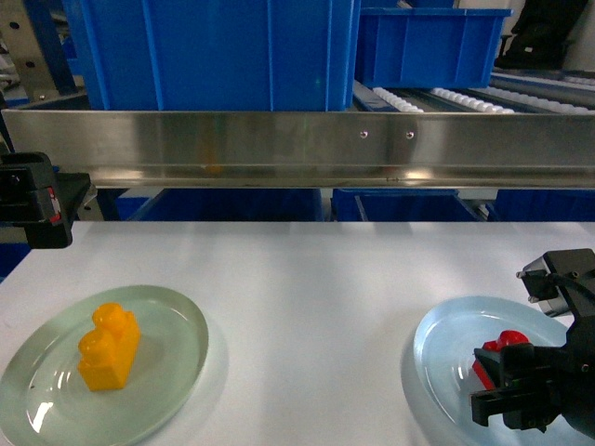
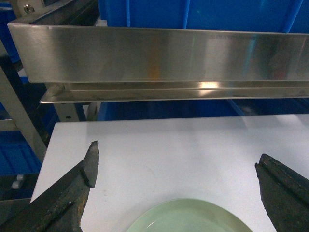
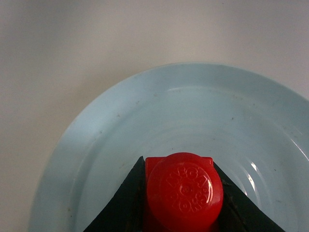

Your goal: Sort and place red and yellow blocks in left bins

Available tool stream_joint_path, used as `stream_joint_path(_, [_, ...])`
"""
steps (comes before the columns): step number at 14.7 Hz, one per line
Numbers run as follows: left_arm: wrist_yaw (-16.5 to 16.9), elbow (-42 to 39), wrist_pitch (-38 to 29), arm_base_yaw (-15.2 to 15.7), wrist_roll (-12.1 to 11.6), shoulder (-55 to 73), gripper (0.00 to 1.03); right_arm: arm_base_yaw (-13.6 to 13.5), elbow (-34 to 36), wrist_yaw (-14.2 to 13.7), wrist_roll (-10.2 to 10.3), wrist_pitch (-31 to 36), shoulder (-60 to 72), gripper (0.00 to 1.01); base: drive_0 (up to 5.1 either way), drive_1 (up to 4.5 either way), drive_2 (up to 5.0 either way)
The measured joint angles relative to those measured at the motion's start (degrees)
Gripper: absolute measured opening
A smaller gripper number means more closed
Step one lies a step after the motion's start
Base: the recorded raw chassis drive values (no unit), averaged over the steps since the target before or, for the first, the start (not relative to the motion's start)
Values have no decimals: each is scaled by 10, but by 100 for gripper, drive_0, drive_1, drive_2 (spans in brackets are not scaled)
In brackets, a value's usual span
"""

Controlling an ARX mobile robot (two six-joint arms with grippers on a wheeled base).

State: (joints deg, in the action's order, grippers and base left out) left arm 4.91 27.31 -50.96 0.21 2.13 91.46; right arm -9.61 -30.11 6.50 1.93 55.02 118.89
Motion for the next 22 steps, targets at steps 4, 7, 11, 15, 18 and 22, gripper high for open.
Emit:
stream_joint_path(4, [0, 0, 1, 0, 0, 0, 98, 7, 11, 4, 0, 16, -3, 28, 0, 0, 0])
stream_joint_path(7, [0, 0, 0, 0, 0, 0, 98, 26, 82, -7, -23, 62, -114, 28, 0, 0, 0])
stream_joint_path(11, [0, 0, 0, 0, 0, 0, 98, 29, 168, -18, -33, 34, -288, 28, 0, 0, 0])
stream_joint_path(15, [0, 0, 2, 0, 0, 0, 98, 37, 227, -29, -46, -161, -664, 28, 0, 0, 0])
stream_joint_path(18, [-54, 5, 51, -26, 3, 7, 98, 37, 228, -29, -46, -167, -654, 28, 0, 0, 0])
stream_joint_path(22, [-108, 41, 77, -77, 5, 96, 98, 37, 228, -29, -46, -168, -655, 28, 0, 0, 0])
